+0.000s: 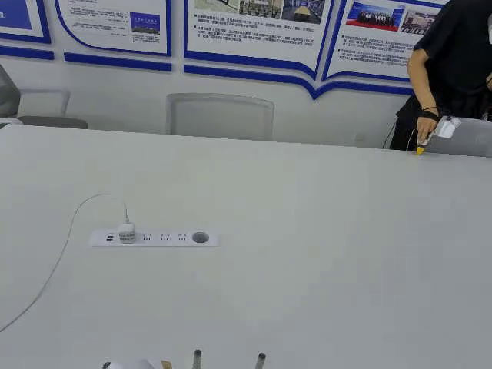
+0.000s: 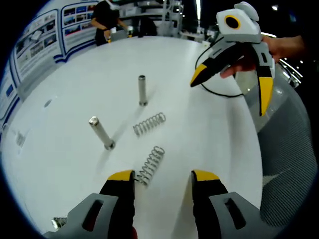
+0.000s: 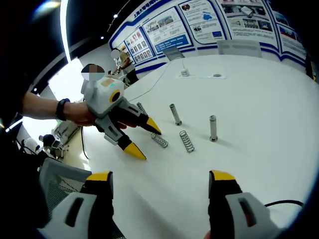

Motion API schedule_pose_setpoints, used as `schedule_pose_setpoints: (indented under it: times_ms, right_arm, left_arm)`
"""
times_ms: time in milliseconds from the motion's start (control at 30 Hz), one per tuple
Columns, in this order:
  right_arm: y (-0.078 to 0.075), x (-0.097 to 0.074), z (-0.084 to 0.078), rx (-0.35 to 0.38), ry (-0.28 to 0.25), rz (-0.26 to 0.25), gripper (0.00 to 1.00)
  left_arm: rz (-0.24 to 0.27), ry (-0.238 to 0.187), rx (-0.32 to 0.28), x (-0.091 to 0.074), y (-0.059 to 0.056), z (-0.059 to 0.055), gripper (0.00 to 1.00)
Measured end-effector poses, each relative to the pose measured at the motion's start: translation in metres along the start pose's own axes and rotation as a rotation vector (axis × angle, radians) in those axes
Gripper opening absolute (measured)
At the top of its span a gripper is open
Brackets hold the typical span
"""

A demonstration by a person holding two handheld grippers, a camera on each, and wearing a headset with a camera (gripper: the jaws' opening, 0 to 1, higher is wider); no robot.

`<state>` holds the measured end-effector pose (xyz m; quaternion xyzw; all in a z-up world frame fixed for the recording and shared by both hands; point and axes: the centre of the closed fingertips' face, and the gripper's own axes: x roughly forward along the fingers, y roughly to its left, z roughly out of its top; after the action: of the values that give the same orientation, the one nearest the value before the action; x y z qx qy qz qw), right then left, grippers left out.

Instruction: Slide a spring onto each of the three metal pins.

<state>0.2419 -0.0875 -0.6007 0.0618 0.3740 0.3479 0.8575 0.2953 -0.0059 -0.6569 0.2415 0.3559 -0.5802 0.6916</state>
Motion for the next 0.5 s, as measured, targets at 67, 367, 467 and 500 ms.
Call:
schedule_pose_setpoints:
  times_ms: [67,367,467,500]
  right_arm:
    - [0.001,0.0,0.0,0.001,0.0,0.002,0.8]
    - [0.004,0.001,0.003,-0.025,0.0,0.005,0.81]
    - [0.006,0.0,0.003,-0.028,-0.003,0.007,0.82]
    - [0.007,0.0,0.002,-0.029,-0.002,0.01,0.82]
  left_arm:
    - [0.011,-0.005,-0.011,0.0,0.002,0.0,0.43]
    - [0.102,0.001,-0.014,-0.001,0.012,-0.003,0.19]
    - [0.112,0.0,-0.014,-0.001,0.01,-0.003,0.16]
    - [0.111,0.001,-0.016,-0.001,0.009,-0.004,0.14]
